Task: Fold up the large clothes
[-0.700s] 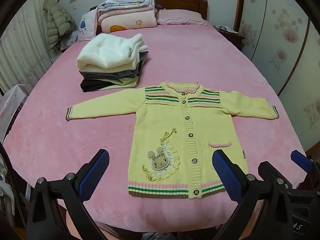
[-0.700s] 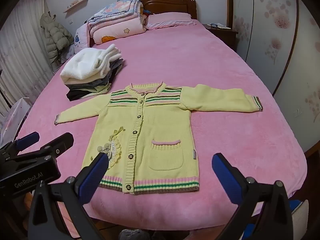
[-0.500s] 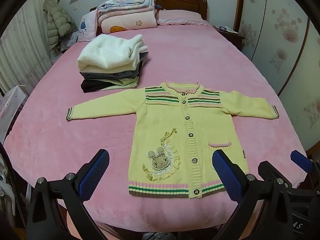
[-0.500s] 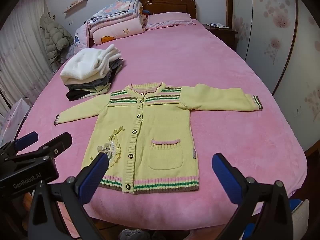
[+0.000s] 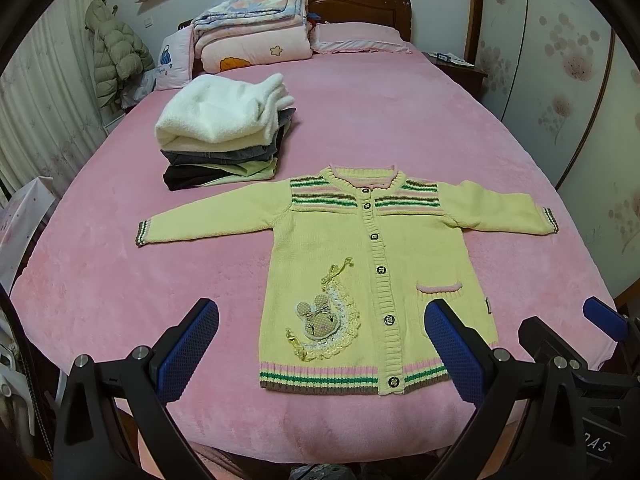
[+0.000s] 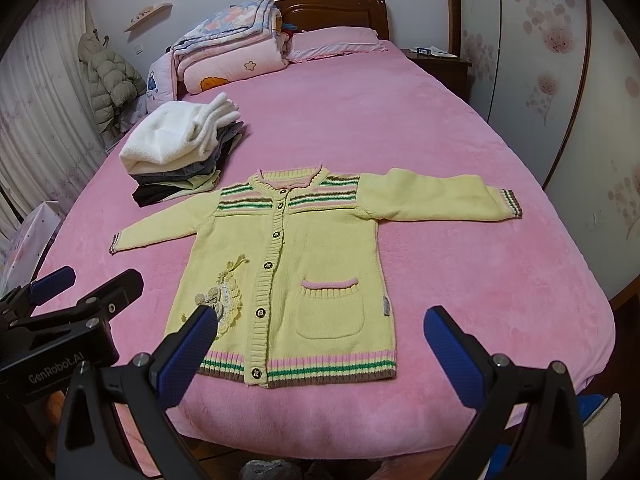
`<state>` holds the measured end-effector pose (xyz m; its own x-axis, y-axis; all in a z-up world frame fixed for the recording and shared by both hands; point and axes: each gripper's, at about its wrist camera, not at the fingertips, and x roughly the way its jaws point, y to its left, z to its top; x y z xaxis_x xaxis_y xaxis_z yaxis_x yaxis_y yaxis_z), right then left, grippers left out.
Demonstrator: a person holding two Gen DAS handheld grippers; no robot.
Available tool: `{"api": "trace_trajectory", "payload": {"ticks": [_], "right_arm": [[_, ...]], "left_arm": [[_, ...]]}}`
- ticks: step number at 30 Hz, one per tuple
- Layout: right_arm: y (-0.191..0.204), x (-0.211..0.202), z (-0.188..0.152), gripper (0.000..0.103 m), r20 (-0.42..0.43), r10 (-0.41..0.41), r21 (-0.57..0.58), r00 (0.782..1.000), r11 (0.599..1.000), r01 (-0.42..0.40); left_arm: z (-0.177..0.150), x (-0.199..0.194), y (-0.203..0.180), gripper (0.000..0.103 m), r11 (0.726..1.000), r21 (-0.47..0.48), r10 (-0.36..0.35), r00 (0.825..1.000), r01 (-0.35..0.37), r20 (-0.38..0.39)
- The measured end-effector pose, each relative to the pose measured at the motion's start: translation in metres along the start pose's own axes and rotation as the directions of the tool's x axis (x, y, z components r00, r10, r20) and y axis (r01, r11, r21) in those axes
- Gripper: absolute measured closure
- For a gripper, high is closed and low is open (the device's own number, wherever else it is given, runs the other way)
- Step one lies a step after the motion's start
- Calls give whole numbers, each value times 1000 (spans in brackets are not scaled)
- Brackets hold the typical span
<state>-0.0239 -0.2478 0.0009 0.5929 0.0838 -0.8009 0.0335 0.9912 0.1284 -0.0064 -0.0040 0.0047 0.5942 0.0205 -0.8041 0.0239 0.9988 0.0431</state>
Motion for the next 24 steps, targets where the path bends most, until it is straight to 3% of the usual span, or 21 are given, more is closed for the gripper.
{"api": "trace_trajectory", "payload": {"ticks": [24], "right_arm": [[2,1,-5,0,4,3,2,1000,1000,-3]], "left_arm": [[-3,-2,2,1,1000,-1,-3,1000,3,-4]]}}
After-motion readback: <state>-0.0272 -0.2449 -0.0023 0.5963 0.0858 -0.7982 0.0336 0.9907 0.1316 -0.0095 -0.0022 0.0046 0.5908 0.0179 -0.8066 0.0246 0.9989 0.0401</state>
